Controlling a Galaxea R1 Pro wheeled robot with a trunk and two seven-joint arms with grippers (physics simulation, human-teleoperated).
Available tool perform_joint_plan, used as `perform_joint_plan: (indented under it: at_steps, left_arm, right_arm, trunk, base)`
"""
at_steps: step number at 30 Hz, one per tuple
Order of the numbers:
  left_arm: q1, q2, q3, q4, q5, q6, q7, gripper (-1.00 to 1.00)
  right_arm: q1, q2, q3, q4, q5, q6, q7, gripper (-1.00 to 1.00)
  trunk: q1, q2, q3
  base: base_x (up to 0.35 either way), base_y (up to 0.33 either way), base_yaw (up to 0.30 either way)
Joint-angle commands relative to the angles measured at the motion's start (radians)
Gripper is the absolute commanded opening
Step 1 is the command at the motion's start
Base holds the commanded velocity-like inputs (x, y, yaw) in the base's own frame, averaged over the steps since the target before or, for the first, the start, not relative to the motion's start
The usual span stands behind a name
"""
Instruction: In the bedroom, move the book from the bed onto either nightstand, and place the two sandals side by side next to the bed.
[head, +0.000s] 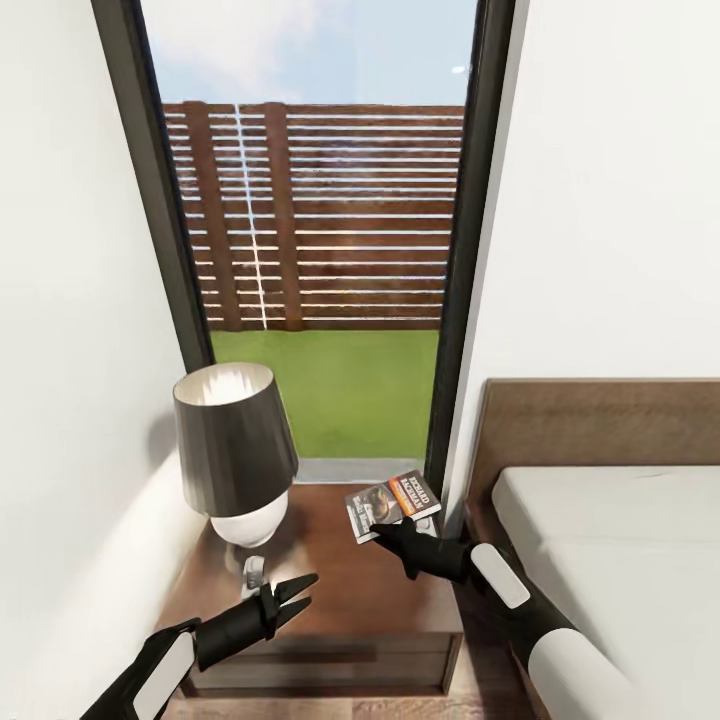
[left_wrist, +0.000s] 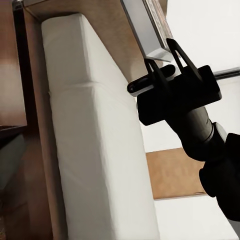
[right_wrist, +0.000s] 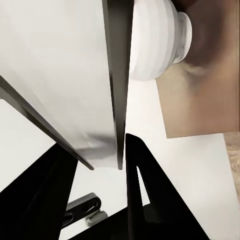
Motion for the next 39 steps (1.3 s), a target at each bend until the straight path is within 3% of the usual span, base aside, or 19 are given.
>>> perform_joint_plan:
  at_steps: [1, 21, 32, 39]
  left_arm:
    - [-0.001, 0.001, -0.004, 0.000, 0.009, 0.007, 0.001, 1.00]
    - [-0.001, 0.001, -0.004, 0.002, 0.009, 0.007, 0.001, 1.00]
    - [-0.001, 0.001, -0.004, 0.002, 0.009, 0.007, 0.001, 1.00]
    - [-0.001, 0.001, -0.004, 0.002, 0.009, 0.007, 0.001, 1.00]
  right_arm:
    - [-0.001, 0.000, 0.000, 0.000, 0.002, 0.002, 0.006, -1.00]
    - [-0.001, 0.003, 0.000, 0.000, 0.002, 0.002, 0.006, -1.00]
    - [-0.001, 0.003, 0.004, -0.001, 0.002, 0.002, 0.008, -1.00]
    - [-0.001, 0.011, 0.054, -0.001, 0.002, 0.003, 0.009, -1.00]
  trunk:
    - [0.004, -0.008, -0.004]
    - [0.080, -0.148, -0.067]
    - [0.080, -0.148, -0.067]
    - [0.080, -0.148, -0.067]
  base:
    - [0.000, 0.000, 0.000]
    - [0.000, 0.000, 0.000]
    - [0.000, 0.000, 0.000]
    - [0.000, 0.000, 0.000]
